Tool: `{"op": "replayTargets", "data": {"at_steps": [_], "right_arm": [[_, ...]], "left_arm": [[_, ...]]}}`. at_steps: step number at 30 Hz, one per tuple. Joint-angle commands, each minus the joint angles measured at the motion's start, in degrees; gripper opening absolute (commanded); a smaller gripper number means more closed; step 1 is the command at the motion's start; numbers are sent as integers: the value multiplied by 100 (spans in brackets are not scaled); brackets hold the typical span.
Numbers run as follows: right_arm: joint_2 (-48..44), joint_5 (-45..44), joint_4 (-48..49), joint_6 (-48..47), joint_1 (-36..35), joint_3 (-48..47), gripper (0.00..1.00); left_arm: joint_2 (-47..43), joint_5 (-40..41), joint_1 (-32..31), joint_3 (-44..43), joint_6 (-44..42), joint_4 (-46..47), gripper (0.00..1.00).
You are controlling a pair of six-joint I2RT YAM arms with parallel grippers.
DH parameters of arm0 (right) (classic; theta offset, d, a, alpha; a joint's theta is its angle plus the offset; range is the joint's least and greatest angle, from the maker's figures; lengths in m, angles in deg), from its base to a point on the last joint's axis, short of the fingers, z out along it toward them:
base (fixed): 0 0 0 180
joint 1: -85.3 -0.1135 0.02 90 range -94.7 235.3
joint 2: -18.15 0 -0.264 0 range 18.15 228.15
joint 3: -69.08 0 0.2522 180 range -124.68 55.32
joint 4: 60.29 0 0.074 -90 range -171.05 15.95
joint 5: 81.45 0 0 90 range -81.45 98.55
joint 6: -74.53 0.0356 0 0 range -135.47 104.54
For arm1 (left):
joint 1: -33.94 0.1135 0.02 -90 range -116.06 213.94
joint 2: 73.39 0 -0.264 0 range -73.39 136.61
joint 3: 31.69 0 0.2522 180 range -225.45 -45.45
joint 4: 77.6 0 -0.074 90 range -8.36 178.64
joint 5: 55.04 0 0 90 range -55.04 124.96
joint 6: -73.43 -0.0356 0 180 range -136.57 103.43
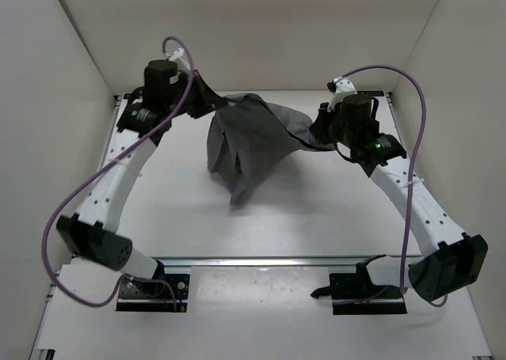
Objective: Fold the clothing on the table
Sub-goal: Flatten the skirt out
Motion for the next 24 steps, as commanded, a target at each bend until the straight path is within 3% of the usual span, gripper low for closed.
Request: {"op": "replayTargets", "data": {"at_steps": [1, 8, 10, 11, 12, 15, 17, 20, 24], "right_arm": [[-219, -217, -468, -189, -264, -111, 0], [-254, 293, -646, 162, -572, 1593, 0], [-237, 381, -567, 250, -607, 2199, 0], [-280, 486, -488, 302, -546, 2471, 5], [-324, 591, -435, 329, -528, 2544, 8], [-552, 767, -136, 487, -309, 2930, 37], [-702, 952, 66, 637, -55, 3150, 48], [-799, 1260, 198, 821, 227, 3422, 54], [-756, 1234, 155, 918, 316, 3660, 52]], "left_arm": [[-1074, -168, 297, 764, -135, -94, 0], [-2544, -71, 61, 5018, 49, 679, 0], [-2721, -194, 61, 5723, 208, 977, 0], [-2817, -168, 43, 6059, 208, 1022, 0], [-2853, -142, 43, 6158, 191, 1014, 0], [-3055, -71, 60, 6431, 156, 953, 0], [-3029, -28, 26, 6440, 112, 839, 0], [-3011, 87, -10, 6483, 15, 637, 0], [-3196, 78, 175, 6852, -29, 653, 0]]}}
